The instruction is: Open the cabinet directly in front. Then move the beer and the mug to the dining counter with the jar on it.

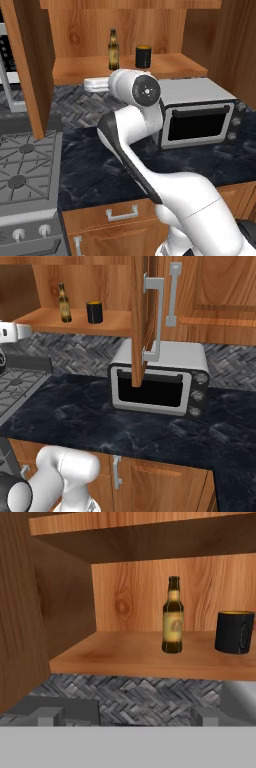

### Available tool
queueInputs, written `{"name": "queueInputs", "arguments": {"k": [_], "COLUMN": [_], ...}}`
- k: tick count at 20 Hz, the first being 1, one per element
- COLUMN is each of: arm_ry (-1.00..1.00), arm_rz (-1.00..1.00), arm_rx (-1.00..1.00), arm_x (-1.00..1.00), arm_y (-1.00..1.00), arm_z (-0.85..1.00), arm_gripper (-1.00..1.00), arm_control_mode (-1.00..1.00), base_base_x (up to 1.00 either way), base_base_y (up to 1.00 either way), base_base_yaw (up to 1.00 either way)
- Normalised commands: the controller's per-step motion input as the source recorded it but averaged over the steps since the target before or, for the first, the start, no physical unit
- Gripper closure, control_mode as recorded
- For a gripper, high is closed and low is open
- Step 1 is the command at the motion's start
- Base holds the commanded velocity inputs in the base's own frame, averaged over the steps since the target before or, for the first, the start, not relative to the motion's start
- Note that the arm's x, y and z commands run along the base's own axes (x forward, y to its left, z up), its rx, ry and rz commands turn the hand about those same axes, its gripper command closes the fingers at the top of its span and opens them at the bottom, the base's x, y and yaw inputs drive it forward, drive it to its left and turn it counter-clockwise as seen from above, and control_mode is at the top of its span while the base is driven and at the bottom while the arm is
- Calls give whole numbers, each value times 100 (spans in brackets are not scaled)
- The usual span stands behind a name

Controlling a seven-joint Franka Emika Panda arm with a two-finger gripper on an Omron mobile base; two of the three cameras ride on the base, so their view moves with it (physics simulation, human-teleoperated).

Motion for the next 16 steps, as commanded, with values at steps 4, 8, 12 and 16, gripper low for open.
{"name": "queueInputs", "arguments": {"k": [4,8,12,16], "arm_ry": [0,0,0,0], "arm_rz": [0,0,0,0], "arm_rx": [0,0,0,0], "arm_x": [0,0,0,5], "arm_y": [-5,-50,-70,-58], "arm_z": [0,0,0,4], "arm_gripper": [-100,-100,-100,-100], "arm_control_mode": [-100,-100,-100,-100], "base_base_x": [0,0,0,0], "base_base_y": [0,0,0,0], "base_base_yaw": [0,0,0,0]}}
